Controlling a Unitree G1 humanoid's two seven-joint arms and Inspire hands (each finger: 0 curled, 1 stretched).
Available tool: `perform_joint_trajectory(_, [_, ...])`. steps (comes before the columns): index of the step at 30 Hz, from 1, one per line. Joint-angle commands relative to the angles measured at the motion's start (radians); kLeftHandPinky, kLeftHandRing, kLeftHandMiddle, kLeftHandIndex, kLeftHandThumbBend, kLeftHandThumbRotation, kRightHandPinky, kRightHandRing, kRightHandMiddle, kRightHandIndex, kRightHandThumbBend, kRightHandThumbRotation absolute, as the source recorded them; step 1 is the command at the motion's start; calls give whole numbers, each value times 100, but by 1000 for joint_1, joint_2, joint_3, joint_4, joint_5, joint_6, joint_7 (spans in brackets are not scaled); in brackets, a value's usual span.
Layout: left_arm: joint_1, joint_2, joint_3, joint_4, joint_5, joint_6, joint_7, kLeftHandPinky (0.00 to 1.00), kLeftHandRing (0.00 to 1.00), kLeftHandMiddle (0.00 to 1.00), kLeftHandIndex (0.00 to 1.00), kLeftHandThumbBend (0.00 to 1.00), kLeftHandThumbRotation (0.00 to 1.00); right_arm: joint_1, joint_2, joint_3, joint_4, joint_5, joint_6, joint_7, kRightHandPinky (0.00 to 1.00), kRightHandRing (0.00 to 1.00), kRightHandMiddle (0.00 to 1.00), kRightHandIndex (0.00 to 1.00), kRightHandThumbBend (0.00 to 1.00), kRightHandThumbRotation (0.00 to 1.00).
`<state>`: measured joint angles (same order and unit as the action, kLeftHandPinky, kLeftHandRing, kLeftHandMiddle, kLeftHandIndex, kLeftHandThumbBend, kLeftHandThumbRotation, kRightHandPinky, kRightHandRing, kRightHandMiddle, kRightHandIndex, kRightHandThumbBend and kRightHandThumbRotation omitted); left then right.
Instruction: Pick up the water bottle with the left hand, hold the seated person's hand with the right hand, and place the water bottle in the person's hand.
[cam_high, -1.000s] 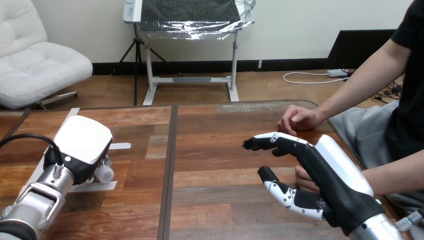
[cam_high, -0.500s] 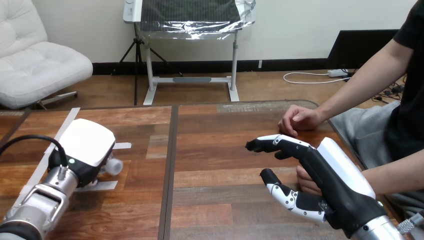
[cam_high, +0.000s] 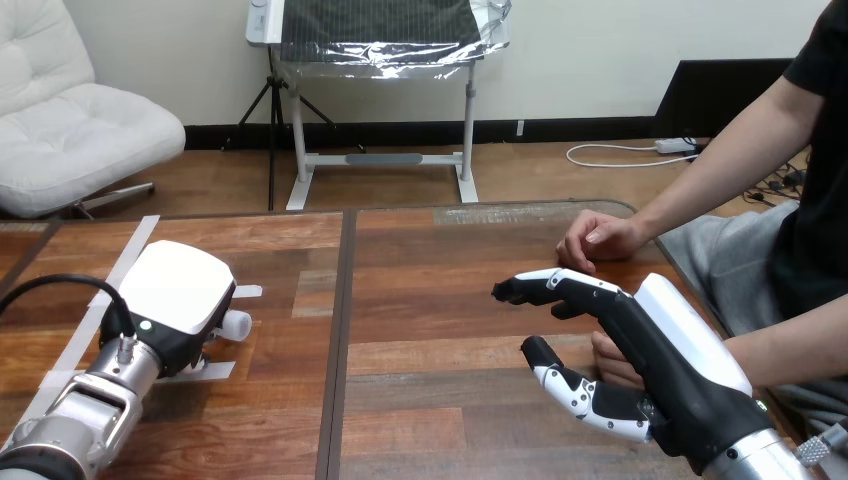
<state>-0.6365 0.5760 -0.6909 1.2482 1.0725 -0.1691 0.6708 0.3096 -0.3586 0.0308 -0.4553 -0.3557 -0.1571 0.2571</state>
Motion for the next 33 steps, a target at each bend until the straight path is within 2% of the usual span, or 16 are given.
perform_joint_trajectory(1, [-28,8,0,-8,-20,-17,36,40,40,42,46,67,0,-43,-4,-6,-52,-2,6,-2,76,80,78,74,24,0])
perform_joint_trajectory(10, [-19,12,2,-14,-29,-38,54,39,39,41,46,67,0,-47,-5,-2,-58,-8,22,4,77,80,78,74,23,0])
perform_joint_trajectory(21, [6,18,20,-60,-59,-66,66,47,47,47,49,68,0,-57,-5,2,-57,-13,33,7,77,80,78,73,23,0])
perform_joint_trajectory(27, [27,25,29,-103,-86,-83,53,50,50,50,50,67,0,-62,-6,3,-55,-10,34,10,77,80,78,73,23,0])
perform_joint_trajectory(33, [45,29,23,-132,-81,-80,85,51,50,52,50,68,0,-67,-6,4,-51,-7,32,12,77,80,78,73,23,0])
